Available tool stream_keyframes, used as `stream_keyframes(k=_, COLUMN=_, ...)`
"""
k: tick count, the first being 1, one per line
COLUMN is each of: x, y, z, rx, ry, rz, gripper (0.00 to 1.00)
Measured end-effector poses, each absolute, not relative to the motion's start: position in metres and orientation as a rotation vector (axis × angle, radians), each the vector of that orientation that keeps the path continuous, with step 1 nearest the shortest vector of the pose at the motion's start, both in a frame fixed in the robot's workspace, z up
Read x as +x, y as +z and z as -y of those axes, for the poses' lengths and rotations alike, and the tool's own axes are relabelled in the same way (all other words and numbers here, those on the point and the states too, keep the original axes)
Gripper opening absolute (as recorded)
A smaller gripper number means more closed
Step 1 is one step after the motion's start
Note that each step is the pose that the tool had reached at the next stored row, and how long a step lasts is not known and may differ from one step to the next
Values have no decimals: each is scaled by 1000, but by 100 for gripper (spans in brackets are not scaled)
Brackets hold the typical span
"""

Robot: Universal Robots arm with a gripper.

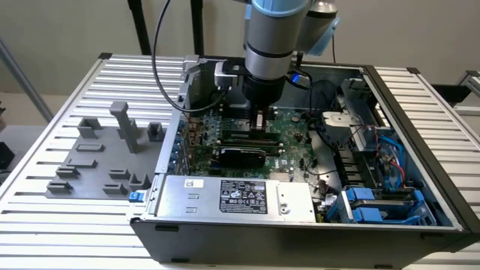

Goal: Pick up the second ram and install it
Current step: 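Insert the second ram into the second slot, then press down the second ram until it locks into place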

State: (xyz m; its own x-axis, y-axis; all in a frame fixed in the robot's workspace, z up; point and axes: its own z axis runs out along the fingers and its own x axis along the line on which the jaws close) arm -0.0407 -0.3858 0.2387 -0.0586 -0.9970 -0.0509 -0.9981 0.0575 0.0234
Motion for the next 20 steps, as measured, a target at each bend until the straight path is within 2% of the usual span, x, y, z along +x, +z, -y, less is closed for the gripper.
stream_keyframes(k=20, x=-42, y=229, z=387, rx=-2139, ry=75, rz=-2267, gripper=0)
